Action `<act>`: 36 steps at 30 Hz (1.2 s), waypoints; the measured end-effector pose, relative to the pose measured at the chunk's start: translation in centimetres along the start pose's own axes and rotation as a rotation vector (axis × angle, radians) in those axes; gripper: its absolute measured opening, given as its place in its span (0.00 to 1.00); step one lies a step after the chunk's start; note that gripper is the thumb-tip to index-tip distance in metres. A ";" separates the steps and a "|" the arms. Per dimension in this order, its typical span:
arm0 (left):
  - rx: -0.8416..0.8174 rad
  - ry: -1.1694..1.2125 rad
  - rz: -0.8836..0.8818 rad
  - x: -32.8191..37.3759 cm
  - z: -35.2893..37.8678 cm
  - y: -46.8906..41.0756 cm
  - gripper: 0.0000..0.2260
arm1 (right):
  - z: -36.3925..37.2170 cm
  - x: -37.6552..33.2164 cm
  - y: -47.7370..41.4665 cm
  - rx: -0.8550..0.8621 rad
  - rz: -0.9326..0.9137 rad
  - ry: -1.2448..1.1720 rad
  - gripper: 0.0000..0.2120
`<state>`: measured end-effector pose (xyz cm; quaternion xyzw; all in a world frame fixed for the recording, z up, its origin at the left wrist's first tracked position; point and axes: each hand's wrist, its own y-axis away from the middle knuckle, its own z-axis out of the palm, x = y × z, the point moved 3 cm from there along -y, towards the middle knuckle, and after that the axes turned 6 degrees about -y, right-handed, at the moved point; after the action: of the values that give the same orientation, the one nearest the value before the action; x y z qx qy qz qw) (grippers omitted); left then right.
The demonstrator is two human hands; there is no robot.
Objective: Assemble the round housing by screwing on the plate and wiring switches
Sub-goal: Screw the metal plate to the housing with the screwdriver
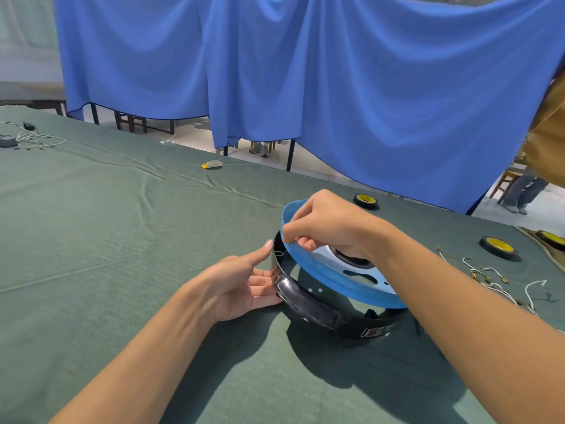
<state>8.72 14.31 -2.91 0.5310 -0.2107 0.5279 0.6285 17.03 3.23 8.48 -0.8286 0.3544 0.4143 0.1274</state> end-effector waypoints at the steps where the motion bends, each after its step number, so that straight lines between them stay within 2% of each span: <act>1: 0.006 0.001 -0.002 0.0 0.0 0.0 0.23 | -0.1 0.1 -0.1 -0.004 0.015 -0.037 0.07; 7: -0.001 -0.023 -0.001 0.0 0.0 -0.2 0.25 | -0.1 -0.2 -0.2 -0.104 0.079 -0.127 0.05; 13: -0.010 -0.037 0.039 0.0 0.2 -0.3 0.28 | 0.5 -0.8 -0.6 -0.125 0.079 -0.150 0.02; 17: -0.017 -0.029 0.042 -0.1 0.1 -0.4 0.25 | 1.2 -0.8 -0.6 -0.125 0.094 -0.110 0.09; 22: 0.000 -0.070 0.061 0.0 0.3 -0.4 0.29 | 1.0 -1.3 -0.7 -0.145 0.084 -0.172 0.06; 28: 0.006 -0.087 0.071 0.0 0.2 -0.4 0.29 | 0.6 -1.0 -0.8 -0.195 0.079 -0.304 0.13; 32: -0.002 -0.092 0.072 0.0 0.4 -0.2 0.29 | 0.4 -0.8 -0.5 -0.264 0.102 -0.408 0.07; 36: 0.002 -0.116 0.075 0.0 0.4 -0.4 0.27 | 0.0 -0.2 -0.3 -0.321 0.110 -0.466 0.06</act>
<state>9.15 14.00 -2.94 0.5529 -0.2660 0.5196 0.5946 17.15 3.62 8.62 -0.7002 0.2899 0.6505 0.0502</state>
